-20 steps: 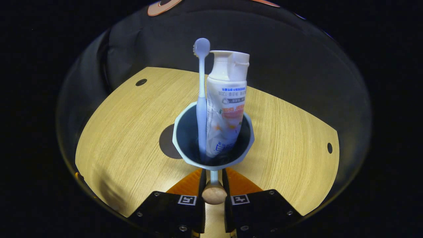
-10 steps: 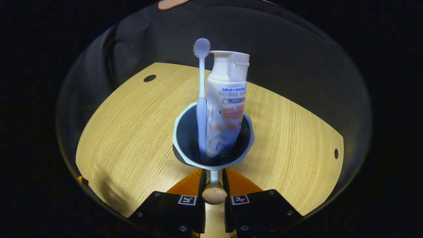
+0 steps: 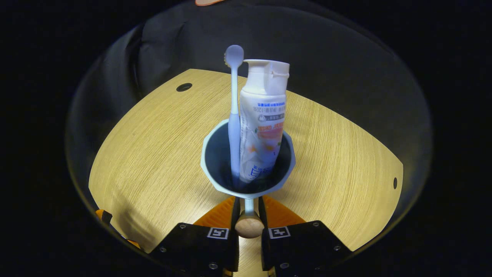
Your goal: Put the toothbrush and toothpaste on the desktop into the cup, then pick up the cup and place it on the coaster on the desktop.
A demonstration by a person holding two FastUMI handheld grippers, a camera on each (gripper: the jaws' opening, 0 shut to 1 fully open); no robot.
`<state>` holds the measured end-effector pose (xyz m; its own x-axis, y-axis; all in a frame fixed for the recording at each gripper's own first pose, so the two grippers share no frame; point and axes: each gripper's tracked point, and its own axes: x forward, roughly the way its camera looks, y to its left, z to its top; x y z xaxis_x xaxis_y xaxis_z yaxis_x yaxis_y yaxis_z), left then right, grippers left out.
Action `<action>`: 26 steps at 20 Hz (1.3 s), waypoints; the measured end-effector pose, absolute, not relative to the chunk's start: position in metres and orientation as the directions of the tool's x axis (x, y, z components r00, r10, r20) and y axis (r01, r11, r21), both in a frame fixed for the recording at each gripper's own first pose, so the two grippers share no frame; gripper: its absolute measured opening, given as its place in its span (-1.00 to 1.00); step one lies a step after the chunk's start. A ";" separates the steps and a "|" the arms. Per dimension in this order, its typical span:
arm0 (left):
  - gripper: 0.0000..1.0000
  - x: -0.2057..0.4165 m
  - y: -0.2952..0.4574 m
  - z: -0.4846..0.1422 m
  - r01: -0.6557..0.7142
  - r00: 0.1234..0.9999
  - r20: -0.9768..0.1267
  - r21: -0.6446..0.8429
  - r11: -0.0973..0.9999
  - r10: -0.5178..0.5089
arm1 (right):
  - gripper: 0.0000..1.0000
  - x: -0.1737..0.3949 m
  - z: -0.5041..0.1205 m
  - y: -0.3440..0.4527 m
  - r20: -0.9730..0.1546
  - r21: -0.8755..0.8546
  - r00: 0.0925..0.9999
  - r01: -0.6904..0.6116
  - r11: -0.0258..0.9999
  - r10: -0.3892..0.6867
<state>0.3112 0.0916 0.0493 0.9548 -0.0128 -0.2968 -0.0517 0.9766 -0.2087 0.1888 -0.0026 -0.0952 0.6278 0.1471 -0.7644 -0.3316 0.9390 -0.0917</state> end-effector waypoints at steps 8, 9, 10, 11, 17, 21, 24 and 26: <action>0.99 0.309 0.094 0.048 -0.069 0.950 -0.311 -0.219 0.973 -0.003 | -0.53 0.188 -0.094 -0.004 -0.781 -0.075 0.607 -0.327 0.942 0.149; 0.99 0.309 0.094 0.047 -0.070 0.951 -0.310 -0.220 0.973 -0.002 | -0.52 0.188 -0.093 -0.004 -0.783 -0.064 0.602 -0.325 0.943 0.154; 0.99 0.309 0.094 0.048 -0.069 0.951 -0.309 -0.221 0.973 -0.002 | -0.48 0.187 -0.093 -0.004 -0.782 -0.061 0.603 -0.329 0.942 0.160; 0.99 0.309 0.093 0.046 -0.070 0.951 -0.309 -0.221 0.973 -0.002 | -0.47 0.187 -0.089 -0.006 -0.773 -0.070 0.614 -0.331 0.941 0.158; 0.99 0.310 0.093 0.049 -0.075 0.955 -0.297 -0.222 0.972 0.005 | -0.27 0.182 -0.063 -0.008 -0.706 -0.127 0.683 -0.382 0.916 0.187; 0.99 0.313 0.092 0.059 -0.065 0.964 -0.266 -0.222 0.973 0.004 | -0.10 0.171 -0.052 -0.015 -0.658 -0.125 0.717 -0.406 0.905 0.231; 0.99 0.318 0.084 0.069 -0.053 0.969 -0.247 -0.218 0.974 -0.002 | -0.01 0.157 -0.036 -0.027 -0.615 -0.088 0.741 -0.406 0.910 0.271; 0.99 0.318 0.075 0.081 -0.040 0.973 -0.232 -0.216 0.975 -0.011 | 0.10 0.152 -0.023 -0.039 -0.573 -0.087 0.772 -0.393 0.916 0.276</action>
